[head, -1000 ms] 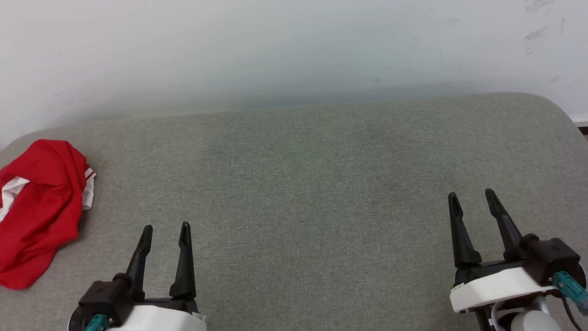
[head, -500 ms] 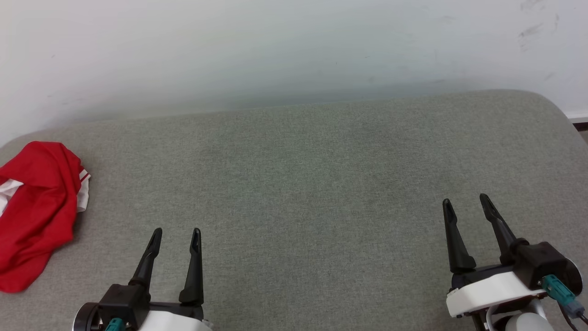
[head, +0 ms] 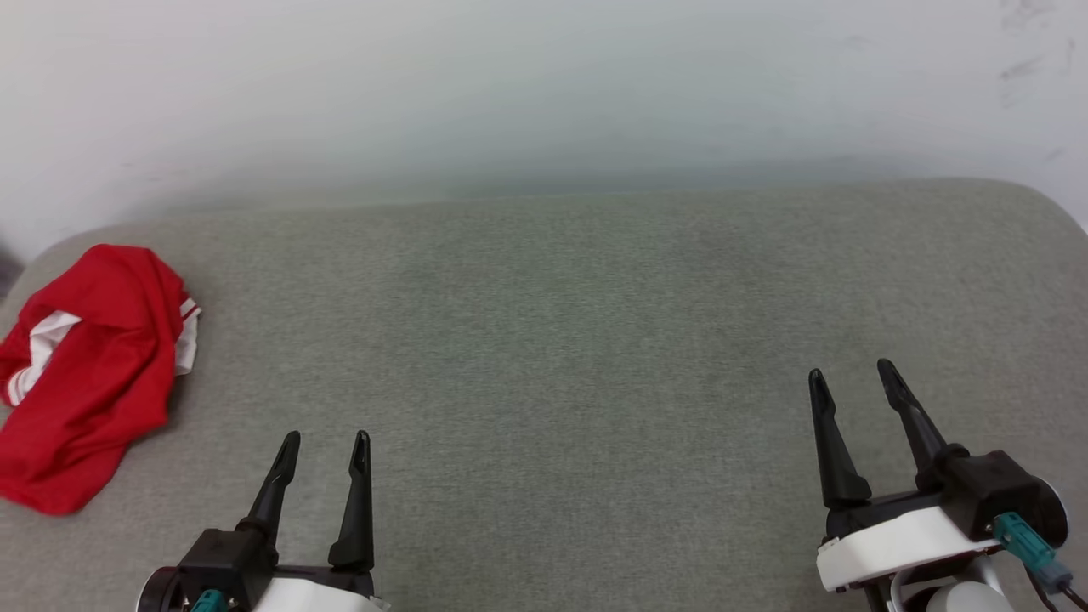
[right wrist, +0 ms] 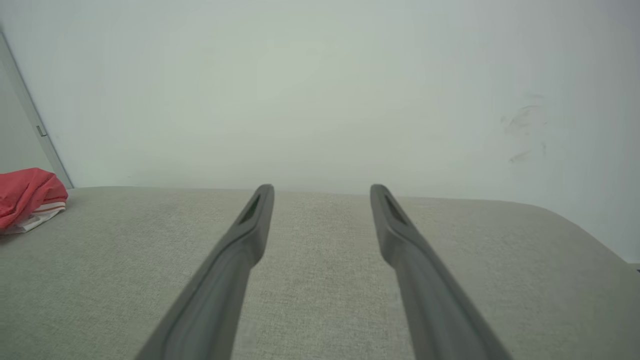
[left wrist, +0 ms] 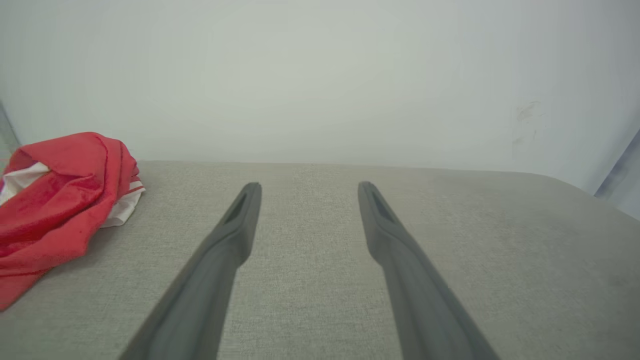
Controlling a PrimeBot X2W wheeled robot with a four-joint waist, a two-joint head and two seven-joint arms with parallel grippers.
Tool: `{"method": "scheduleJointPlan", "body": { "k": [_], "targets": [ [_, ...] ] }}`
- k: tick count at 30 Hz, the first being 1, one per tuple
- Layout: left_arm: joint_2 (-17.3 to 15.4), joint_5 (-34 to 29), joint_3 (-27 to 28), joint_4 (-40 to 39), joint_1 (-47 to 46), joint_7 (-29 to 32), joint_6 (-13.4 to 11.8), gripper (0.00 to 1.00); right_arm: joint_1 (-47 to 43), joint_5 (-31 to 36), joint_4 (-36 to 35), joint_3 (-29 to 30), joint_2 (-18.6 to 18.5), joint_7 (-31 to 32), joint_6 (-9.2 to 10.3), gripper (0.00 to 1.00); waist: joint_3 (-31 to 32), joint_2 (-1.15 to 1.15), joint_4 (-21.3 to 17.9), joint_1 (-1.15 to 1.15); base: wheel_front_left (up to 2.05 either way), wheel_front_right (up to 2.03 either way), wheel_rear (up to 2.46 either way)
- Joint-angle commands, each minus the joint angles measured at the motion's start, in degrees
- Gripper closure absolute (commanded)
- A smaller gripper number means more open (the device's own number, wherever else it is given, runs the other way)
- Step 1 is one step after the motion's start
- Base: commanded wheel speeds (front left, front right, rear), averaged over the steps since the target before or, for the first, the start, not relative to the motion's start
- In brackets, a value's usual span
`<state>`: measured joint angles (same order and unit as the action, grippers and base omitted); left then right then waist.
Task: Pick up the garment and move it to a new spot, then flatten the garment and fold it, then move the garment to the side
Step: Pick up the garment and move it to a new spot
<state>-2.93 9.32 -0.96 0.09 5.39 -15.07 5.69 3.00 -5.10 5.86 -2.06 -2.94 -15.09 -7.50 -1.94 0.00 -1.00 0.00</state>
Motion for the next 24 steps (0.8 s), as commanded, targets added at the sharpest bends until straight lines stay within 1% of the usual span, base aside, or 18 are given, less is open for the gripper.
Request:
{"method": "scheduleJointPlan", "body": {
  "k": [1, 17, 24],
  "targets": [
    [0.1, -0.3, 0.4, 0.0, -0.2, -0.2, 0.3, 0.0, -0.7, -0.4, -0.2, -0.2, 0.1, -0.1, 0.02, 0.0, 0.4, 0.0, 1.4, 0.0, 0.0, 0.0, 0.0],
    [0.1, -1.4, 4.2, 0.3, 2.0, -0.2, 1.0, 0.0, -2.9, -1.4, -0.3, -4.3, 0.1, -0.1, 0.02, 0.0, 3.3, 0.0, 13.7, 0.0, 0.0, 0.0, 0.0],
    [0.1, -2.0, 4.7, -0.3, 2.9, -0.2, 1.3, 0.0, -3.4, -2.4, -0.6, -5.2, 0.1, -0.1, 0.02, 0.0, 4.3, 0.0, 18.4, 0.0, 0.0, 0.0, 0.0]
  ]
}}
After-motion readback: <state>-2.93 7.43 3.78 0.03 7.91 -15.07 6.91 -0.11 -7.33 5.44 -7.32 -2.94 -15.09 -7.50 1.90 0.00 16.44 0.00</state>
